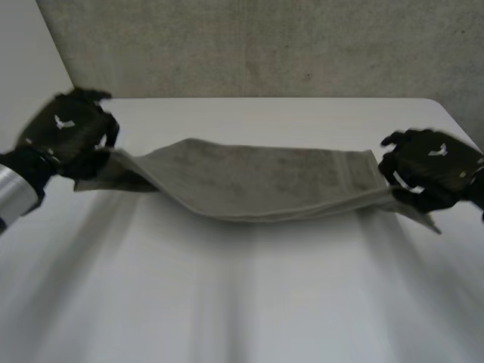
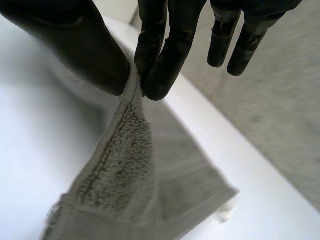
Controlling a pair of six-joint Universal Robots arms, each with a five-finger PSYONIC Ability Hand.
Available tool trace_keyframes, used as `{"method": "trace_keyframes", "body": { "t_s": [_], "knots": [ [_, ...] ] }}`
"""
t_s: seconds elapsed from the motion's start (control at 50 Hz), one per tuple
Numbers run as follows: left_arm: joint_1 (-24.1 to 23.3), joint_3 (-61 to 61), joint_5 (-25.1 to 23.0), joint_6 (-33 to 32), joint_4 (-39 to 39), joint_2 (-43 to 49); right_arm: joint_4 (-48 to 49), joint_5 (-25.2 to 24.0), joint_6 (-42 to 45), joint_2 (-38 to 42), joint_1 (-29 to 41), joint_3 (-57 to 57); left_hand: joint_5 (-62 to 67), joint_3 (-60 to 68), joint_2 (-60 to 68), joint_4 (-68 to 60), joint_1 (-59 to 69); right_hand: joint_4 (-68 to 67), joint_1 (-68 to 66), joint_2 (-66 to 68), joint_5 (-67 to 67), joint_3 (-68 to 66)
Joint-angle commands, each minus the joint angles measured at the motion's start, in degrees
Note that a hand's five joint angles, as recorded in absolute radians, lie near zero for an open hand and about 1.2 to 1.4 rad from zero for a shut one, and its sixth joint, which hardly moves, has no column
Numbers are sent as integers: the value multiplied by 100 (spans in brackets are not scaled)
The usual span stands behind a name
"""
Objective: Fold the towel.
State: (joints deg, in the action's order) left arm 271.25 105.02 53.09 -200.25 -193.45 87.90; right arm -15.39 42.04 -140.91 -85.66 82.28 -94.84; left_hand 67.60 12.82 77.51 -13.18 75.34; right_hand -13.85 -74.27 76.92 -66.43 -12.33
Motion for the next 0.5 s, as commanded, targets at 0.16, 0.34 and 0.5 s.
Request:
{"method": "trace_keyframes", "body": {
  "t_s": [0.16, 0.34, 0.5],
  "knots": [
    [51, -920, 51, 2236, 80, -1216, 71, 498, -1150, -488, 244, 1317, 240, -282, 249, 318, 466, 385, -573, 308, -357, 233],
    [-510, -2675, 226, 1815, -489, 1559, 1351, 1543, -790, 1278, 1387, 2890, 240, -282, 249, 318, 466, 385, -573, 308, -357, 233],
    [-880, -5118, 1719, 1217, -922, 3399, 2942, 2017, -429, 2632, 1686, 4594, 240, -282, 249, 318, 466, 385, -573, 308, -357, 233]
  ]
}}
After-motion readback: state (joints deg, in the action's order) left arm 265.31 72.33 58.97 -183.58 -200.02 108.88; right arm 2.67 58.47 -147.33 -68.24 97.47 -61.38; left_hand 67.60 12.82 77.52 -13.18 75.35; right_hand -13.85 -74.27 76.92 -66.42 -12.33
